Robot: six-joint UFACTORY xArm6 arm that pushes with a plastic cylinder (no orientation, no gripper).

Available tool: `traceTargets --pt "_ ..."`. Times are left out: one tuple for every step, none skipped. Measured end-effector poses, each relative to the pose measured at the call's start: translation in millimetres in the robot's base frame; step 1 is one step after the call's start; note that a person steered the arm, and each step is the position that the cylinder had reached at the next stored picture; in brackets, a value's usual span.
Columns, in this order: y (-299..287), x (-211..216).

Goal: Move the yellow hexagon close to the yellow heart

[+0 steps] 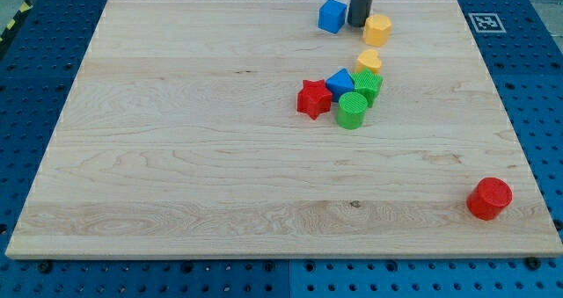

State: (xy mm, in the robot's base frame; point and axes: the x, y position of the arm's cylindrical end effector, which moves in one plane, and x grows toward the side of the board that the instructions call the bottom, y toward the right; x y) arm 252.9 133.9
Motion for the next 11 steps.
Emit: traceTargets --pt "41 26" --pt "59 59" --pt "62 42" --pt "90 67" --pt "70 122" --pt "51 132" --pt "75 113" --pt "92 81" --pt "69 70" --pt "37 80" --pt "32 98"
